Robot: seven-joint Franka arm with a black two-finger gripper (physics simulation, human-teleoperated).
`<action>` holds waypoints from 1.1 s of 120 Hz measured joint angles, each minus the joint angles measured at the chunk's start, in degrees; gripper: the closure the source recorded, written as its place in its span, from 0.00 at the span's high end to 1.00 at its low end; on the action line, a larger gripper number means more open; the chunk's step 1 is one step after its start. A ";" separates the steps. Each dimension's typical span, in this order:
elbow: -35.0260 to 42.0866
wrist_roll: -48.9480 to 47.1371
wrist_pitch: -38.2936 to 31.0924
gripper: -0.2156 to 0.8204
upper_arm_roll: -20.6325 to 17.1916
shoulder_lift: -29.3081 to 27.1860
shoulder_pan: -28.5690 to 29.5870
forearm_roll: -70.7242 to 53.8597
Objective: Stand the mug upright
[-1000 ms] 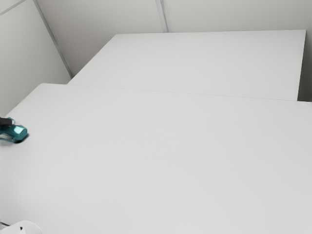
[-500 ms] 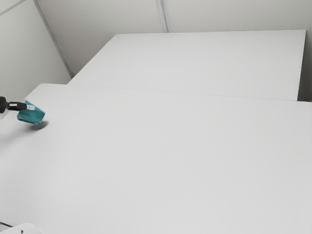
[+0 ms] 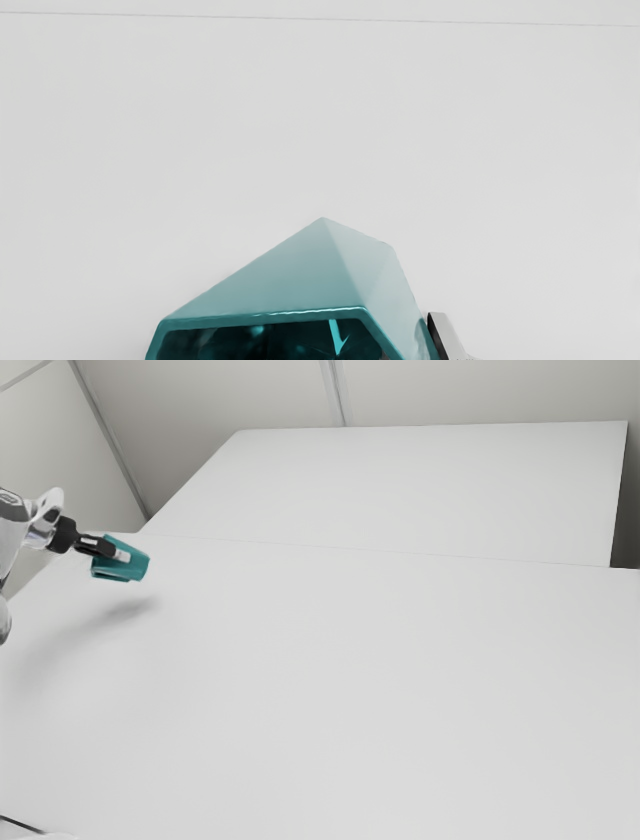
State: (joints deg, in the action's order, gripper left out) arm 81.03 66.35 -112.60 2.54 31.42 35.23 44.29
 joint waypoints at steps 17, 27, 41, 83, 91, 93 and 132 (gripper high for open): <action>7.41 -8.82 -2.97 0.04 -0.06 -8.62 -8.24 -14.99; 11.69 -15.70 -3.98 0.04 -0.56 -13.69 -11.82 -25.13; 16.67 -26.15 -5.06 0.04 -1.17 -19.03 -17.39 -37.79; 33.89 -54.09 -10.79 0.04 -1.31 -29.62 -27.38 -51.18; 36.56 -58.72 -11.78 0.04 -1.45 -30.90 -28.75 -51.66; 37.28 -59.87 -12.01 0.04 -1.53 -31.20 -29.05 -51.75; 45.38 -79.82 -14.87 0.04 -2.15 -35.02 -33.30 -51.88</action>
State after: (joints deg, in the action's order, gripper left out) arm 126.40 -13.47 -127.48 0.39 -3.59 1.93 -7.60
